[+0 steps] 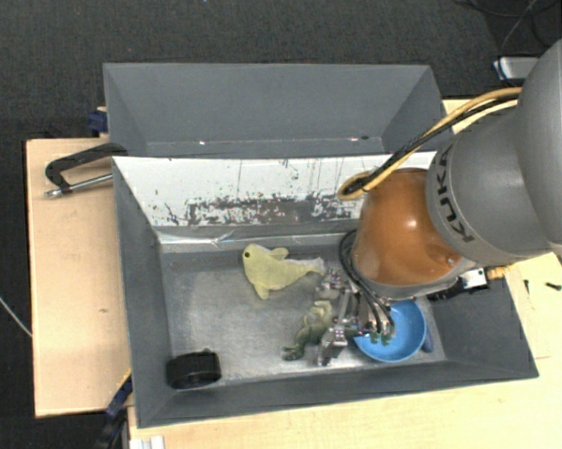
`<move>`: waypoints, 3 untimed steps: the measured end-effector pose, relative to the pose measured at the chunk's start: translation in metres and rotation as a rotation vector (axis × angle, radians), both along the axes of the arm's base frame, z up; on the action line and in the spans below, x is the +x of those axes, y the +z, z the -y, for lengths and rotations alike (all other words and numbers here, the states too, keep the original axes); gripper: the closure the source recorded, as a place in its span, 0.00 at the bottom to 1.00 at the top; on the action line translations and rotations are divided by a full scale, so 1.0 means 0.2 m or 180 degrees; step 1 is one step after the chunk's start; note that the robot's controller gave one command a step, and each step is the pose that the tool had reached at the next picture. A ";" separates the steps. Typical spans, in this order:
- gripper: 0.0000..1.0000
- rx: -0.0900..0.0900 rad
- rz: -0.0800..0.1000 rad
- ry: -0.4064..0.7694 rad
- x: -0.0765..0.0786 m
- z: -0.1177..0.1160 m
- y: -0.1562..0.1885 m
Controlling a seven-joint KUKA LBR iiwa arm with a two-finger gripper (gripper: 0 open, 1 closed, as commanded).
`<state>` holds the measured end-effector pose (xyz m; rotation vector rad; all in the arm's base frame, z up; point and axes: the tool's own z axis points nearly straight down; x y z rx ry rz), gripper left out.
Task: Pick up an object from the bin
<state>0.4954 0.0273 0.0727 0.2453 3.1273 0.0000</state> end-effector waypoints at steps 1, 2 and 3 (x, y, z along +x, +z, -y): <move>1.00 0.0003 0.0034 -0.0003 0.02 0.00 0.01; 1.00 0.0006 0.0009 -0.0002 0.02 0.00 0.12; 1.00 0.0006 0.0003 0.0001 0.03 -0.01 0.14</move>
Offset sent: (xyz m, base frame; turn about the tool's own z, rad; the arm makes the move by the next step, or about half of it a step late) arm 0.0000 0.0000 0.0000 0.0000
